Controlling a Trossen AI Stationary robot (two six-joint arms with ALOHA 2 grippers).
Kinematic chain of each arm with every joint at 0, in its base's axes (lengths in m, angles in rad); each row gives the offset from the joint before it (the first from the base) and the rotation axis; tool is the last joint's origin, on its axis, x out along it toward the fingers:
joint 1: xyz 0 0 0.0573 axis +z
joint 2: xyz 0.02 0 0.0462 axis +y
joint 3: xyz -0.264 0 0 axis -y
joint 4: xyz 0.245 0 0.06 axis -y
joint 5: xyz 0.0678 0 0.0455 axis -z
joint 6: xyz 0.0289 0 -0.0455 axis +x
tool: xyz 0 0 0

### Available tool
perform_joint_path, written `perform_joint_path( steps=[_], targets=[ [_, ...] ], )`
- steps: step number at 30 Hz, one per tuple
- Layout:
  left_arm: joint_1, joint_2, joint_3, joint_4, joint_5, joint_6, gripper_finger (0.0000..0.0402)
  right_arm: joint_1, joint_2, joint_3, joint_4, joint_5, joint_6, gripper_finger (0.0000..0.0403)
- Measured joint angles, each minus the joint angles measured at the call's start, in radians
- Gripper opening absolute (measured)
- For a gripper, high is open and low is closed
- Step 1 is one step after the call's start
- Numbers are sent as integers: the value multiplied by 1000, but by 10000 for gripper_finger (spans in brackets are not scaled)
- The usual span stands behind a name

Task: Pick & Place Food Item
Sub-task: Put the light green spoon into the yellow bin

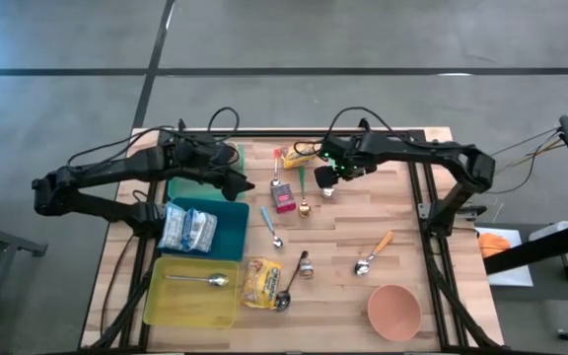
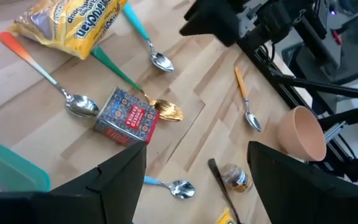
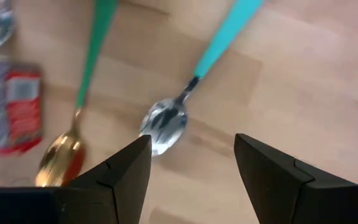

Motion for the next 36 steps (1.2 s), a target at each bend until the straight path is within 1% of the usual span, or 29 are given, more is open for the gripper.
perform_joint_path(
  steps=[3, 10, 13, 18, 22, 25, 27, 29, 36],
  targets=[
    [0, -1, 1, 2, 0, 19, 284, 0, 46, 10, 0, 19, 63, 228],
    [0, -1, 1, 4, 0, 67, 284, -6, 166, 66, 7, 21, 175, 227],
    [0, -1, 1, 4, 0, 86, 284, -13, 213, 101, -1, 44, 192, 227],
    [0, -1, 0, -14, 0, 94, 284, -26, 271, 144, -6, 50, 226, 227],
    [0, -1, 0, -44, 17, 117, 284, -33, 304, 145, -11, 51, 246, 227],
    [0, -1, 0, -58, 27, 121, 285, -33, 320, 144, -19, 78, 256, 225],
    [0, -1, 0, -78, 27, 129, 285, -32, 330, 147, -18, 94, 249, 215],
    [0, -1, 0, -80, 27, 136, 285, -34, 341, 147, -15, 94, 241, 197],
    [-1, -1, 0, -86, 27, 145, 285, -46, 344, 142, 6, 99, 206, 101]
  ],
)
